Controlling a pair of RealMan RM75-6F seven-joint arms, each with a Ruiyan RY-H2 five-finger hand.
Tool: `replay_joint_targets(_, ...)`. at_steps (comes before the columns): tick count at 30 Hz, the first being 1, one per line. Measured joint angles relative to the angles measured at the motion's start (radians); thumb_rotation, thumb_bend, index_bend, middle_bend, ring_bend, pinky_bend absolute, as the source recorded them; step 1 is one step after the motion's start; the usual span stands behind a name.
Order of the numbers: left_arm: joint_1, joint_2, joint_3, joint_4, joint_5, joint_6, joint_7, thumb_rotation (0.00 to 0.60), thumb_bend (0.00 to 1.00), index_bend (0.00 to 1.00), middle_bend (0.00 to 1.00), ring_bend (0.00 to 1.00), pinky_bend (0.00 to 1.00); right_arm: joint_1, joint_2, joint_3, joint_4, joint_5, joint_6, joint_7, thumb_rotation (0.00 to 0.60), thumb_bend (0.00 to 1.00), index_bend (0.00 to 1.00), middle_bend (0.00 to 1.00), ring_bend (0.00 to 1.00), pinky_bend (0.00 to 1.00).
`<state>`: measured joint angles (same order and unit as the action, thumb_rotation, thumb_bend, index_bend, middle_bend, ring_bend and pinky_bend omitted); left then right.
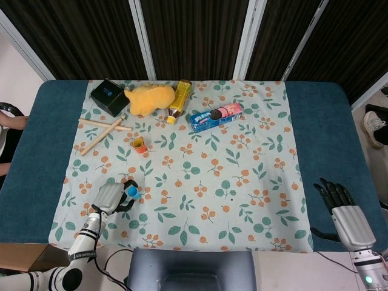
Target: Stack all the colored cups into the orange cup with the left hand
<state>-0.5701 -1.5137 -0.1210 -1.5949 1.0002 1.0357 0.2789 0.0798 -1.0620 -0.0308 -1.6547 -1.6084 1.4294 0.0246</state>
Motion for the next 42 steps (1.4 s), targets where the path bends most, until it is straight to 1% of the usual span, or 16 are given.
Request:
replay_joint_targets(5, -0.002, -0.004, -0.008, 0.010, -0.008, -0.012, -0.017, 0.600, 0.37, 0.41, 1.00, 1.00, 1.00, 0.000, -0.002, 0.001, 0.001, 0.002, -0.001, -0.004, 0.600, 0.13, 0.00, 0.00, 0.00, 0.00)
replay_joint_targets(12, -0.001, -0.012, -0.020, 0.027, 0.004, -0.006, -0.040, 0.600, 0.37, 0.49, 1.00, 1.00, 1.00, 0.002, -0.003, 0.002, 0.001, 0.007, -0.004, -0.006, 0.600, 0.13, 0.00, 0.00, 0.00, 0.00)
replay_joint_targets(15, -0.002, -0.012, -0.030, 0.031, 0.007, -0.003, -0.049, 0.600, 0.37, 0.51, 1.00, 1.00, 1.00, 0.002, -0.002, 0.003, 0.001, 0.008, -0.005, -0.005, 0.600, 0.13, 0.00, 0.00, 0.00, 0.00)
replay_joint_targets(19, -0.010, -0.006, -0.067, 0.030, 0.004, 0.004, -0.065, 0.600, 0.37, 0.51, 1.00, 1.00, 1.00, 0.001, 0.000, 0.005, 0.000, 0.011, -0.001, 0.000, 0.600, 0.13, 0.00, 0.00, 0.00, 0.00)
replay_joint_targets(21, -0.022, -0.004, -0.108, 0.034, -0.004, 0.011, -0.076, 0.600, 0.37, 0.51, 1.00, 1.00, 1.00, 0.000, 0.000, 0.006, 0.000, 0.013, -0.001, 0.001, 0.600, 0.13, 0.00, 0.00, 0.00, 0.00)
replay_joint_targets(24, -0.039, -0.007, -0.145, 0.045, -0.018, 0.016, -0.084, 0.600, 0.37, 0.51, 1.00, 1.00, 1.00, 0.000, 0.001, 0.007, 0.000, 0.015, -0.002, 0.004, 0.600, 0.13, 0.00, 0.00, 0.00, 0.00)
replay_joint_targets(25, -0.050, -0.011, -0.165, 0.055, -0.030, 0.016, -0.088, 0.600, 0.37, 0.51, 1.00, 1.00, 1.00, 0.000, 0.002, 0.008, 0.000, 0.018, -0.001, 0.005, 0.600, 0.13, 0.00, 0.00, 0.00, 0.00)
replay_joint_targets(27, -0.077, -0.022, -0.209, 0.082, -0.062, 0.011, -0.091, 0.600, 0.37, 0.51, 1.00, 1.00, 1.00, 0.000, 0.003, 0.012, 0.001, 0.024, 0.001, 0.006, 0.600, 0.13, 0.00, 0.00, 0.00, 0.00)
replay_joint_targets(28, -0.101, -0.033, -0.244, 0.108, -0.088, 0.006, -0.091, 0.600, 0.37, 0.51, 1.00, 1.00, 1.00, 0.000, 0.003, 0.014, 0.001, 0.027, 0.002, 0.007, 0.600, 0.13, 0.00, 0.00, 0.00, 0.00)
replay_joint_targets(29, -0.120, -0.043, -0.268, 0.130, -0.107, 0.002, -0.090, 0.600, 0.38, 0.51, 1.00, 1.00, 1.00, -0.001, 0.004, 0.017, 0.001, 0.032, 0.002, 0.007, 0.600, 0.13, 0.00, 0.00, 0.00, 0.00)
replay_joint_targets(31, -0.162, -0.071, -0.306, 0.185, -0.140, -0.004, -0.085, 0.600, 0.38, 0.51, 1.00, 1.00, 1.00, 0.000, 0.004, 0.020, 0.001, 0.039, 0.001, 0.009, 0.600, 0.13, 0.00, 0.00, 0.00, 0.00)
replay_joint_targets(37, -0.250, -0.162, -0.339, 0.353, -0.181, -0.029, -0.076, 0.600, 0.39, 0.51, 1.00, 1.00, 1.00, -0.001, 0.008, 0.029, 0.001, 0.059, 0.000, 0.012, 0.600, 0.13, 0.00, 0.00, 0.00, 0.00)
replay_joint_targets(42, -0.297, -0.220, -0.345, 0.456, -0.195, -0.069, -0.088, 0.600, 0.39, 0.51, 1.00, 1.00, 1.00, -0.005, 0.010, 0.039, 0.004, 0.081, 0.004, 0.007, 0.600, 0.13, 0.00, 0.00, 0.00, 0.00)
